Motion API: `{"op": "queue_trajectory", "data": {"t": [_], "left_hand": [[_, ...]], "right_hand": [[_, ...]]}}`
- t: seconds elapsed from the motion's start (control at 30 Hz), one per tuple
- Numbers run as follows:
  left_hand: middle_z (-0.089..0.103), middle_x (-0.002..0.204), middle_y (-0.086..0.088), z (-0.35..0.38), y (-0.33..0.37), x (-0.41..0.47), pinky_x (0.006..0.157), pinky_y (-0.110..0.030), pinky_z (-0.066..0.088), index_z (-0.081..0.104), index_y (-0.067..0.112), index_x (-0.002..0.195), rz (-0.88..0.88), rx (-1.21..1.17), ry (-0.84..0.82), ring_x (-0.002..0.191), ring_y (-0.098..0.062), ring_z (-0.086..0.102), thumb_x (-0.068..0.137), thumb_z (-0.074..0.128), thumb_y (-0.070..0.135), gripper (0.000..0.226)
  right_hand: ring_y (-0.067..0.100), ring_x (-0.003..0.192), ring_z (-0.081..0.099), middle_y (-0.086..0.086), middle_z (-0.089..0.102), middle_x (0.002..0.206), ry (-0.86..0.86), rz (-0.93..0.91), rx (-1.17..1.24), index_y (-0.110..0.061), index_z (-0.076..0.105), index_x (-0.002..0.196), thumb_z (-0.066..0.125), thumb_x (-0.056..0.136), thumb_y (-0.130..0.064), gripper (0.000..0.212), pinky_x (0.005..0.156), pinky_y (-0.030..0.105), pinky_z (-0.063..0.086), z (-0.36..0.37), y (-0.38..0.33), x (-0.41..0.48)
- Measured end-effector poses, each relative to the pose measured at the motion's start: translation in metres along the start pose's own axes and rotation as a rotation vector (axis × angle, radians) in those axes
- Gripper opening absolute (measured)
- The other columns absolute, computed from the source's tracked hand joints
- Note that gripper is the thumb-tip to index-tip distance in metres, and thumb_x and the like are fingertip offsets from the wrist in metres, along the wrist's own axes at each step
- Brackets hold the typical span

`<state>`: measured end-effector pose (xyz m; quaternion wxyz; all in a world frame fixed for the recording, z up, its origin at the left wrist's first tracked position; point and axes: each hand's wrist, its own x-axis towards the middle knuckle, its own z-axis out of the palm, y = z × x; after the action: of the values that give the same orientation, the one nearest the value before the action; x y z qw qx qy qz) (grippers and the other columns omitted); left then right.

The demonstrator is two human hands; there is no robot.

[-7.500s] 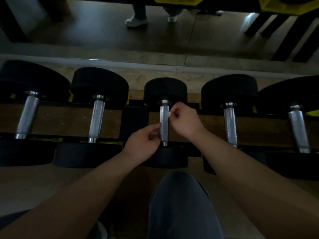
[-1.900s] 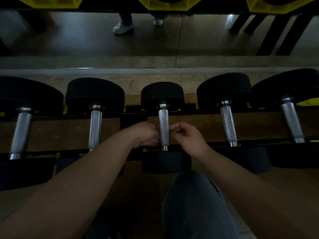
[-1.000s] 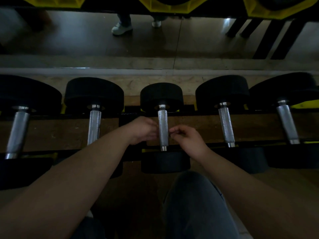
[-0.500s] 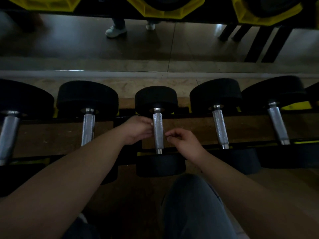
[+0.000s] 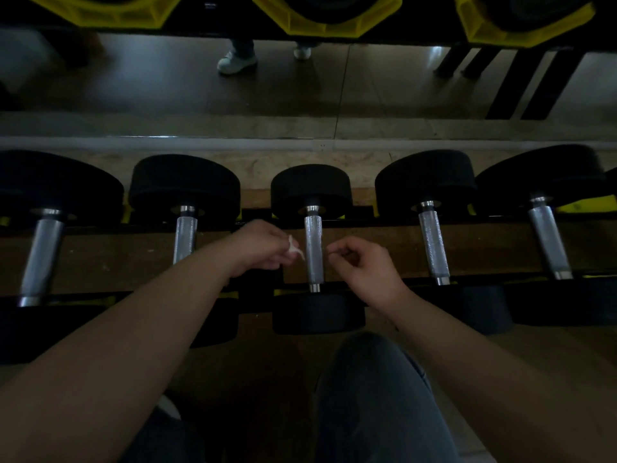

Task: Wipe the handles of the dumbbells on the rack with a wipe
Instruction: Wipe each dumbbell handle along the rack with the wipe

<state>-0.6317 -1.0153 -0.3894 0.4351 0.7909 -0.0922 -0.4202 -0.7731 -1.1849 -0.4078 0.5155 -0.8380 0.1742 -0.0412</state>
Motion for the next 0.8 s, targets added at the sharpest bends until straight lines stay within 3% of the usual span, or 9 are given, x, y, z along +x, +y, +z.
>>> {"op": "queue_trajectory", "data": {"t": [0.13,0.23,0.3,0.37,0.47,0.57,0.7,0.8], "left_hand": [[0.078,0.1,0.0,0.002,0.013,-0.032,0.087,-0.031,0.057,0.073,0.021,0.108,0.114,-0.158,-0.002,0.096,-0.009,0.073,0.087,0.075,0.021,0.021],[0.077,0.1,0.002,0.015,0.014,-0.045,0.083,-0.03,0.058,0.071,0.023,0.108,0.169,-0.174,0.021,0.095,-0.007,0.073,0.088,0.074,0.025,0.02],[0.077,0.098,0.002,0.021,0.011,-0.046,0.079,-0.029,0.058,0.07,0.024,0.105,0.21,-0.189,0.103,0.094,-0.008,0.073,0.09,0.073,0.026,0.016],[0.076,0.096,0.003,0.026,0.008,-0.043,0.074,-0.028,0.056,0.069,0.026,0.101,0.222,-0.211,0.179,0.091,-0.009,0.073,0.09,0.073,0.028,0.012],[0.071,0.101,0.01,0.039,0.004,-0.035,0.078,-0.03,0.056,0.068,0.03,0.106,0.219,-0.145,0.329,0.094,-0.008,0.068,0.09,0.07,0.039,0.019],[0.063,0.116,0.01,0.059,0.0,-0.029,0.088,-0.03,0.051,0.058,0.027,0.13,0.158,-0.102,0.393,0.102,-0.01,0.061,0.099,0.056,0.039,0.033],[0.062,0.125,0.005,0.08,-0.008,-0.025,0.068,-0.014,0.042,0.046,0.026,0.144,0.177,-0.057,0.351,0.091,-0.003,0.057,0.103,0.049,0.029,0.04],[0.06,0.122,0.009,0.079,-0.01,-0.022,0.064,-0.011,0.04,0.046,0.027,0.142,0.165,-0.092,0.378,0.083,0.004,0.053,0.103,0.049,0.027,0.039]], "right_hand": [[-0.002,0.103,0.066,-0.012,0.073,0.108,-0.081,-0.114,-0.033,-0.027,0.068,0.126,0.068,0.095,-0.029,0.031,0.096,0.035,0.056,-0.001,-0.021,0.002],[0.002,0.105,0.068,-0.01,0.075,0.11,-0.165,-0.124,0.03,-0.024,0.07,0.125,0.064,0.098,-0.029,0.028,0.097,0.037,0.056,0.002,-0.036,0.001],[-0.003,0.086,0.07,-0.007,0.077,0.096,-0.183,-0.107,0.155,-0.016,0.073,0.119,0.06,0.101,-0.019,0.023,0.079,0.022,0.059,0.001,-0.042,-0.001],[-0.008,0.067,0.066,-0.008,0.075,0.085,-0.186,-0.077,0.239,-0.011,0.073,0.118,0.059,0.101,-0.013,0.022,0.062,0.01,0.051,-0.002,-0.044,-0.003],[-0.001,0.091,0.071,-0.008,0.077,0.096,-0.062,-0.06,0.166,-0.021,0.075,0.11,0.065,0.098,-0.021,0.015,0.085,0.023,0.055,-0.004,-0.036,0.005],[0.004,0.09,0.069,-0.009,0.074,0.092,0.159,0.105,0.04,-0.034,0.073,0.094,0.067,0.095,-0.028,0.008,0.084,0.028,0.054,-0.008,-0.018,0.03],[0.013,0.091,0.068,-0.002,0.074,0.096,-0.049,0.176,-0.088,-0.022,0.078,0.104,0.068,0.095,-0.028,0.015,0.089,0.034,0.054,-0.005,-0.002,0.063],[0.007,0.081,0.063,-0.007,0.071,0.091,-0.272,0.202,-0.133,-0.026,0.077,0.099,0.065,0.096,-0.019,0.014,0.071,0.026,0.05,-0.006,-0.002,0.066]]}}
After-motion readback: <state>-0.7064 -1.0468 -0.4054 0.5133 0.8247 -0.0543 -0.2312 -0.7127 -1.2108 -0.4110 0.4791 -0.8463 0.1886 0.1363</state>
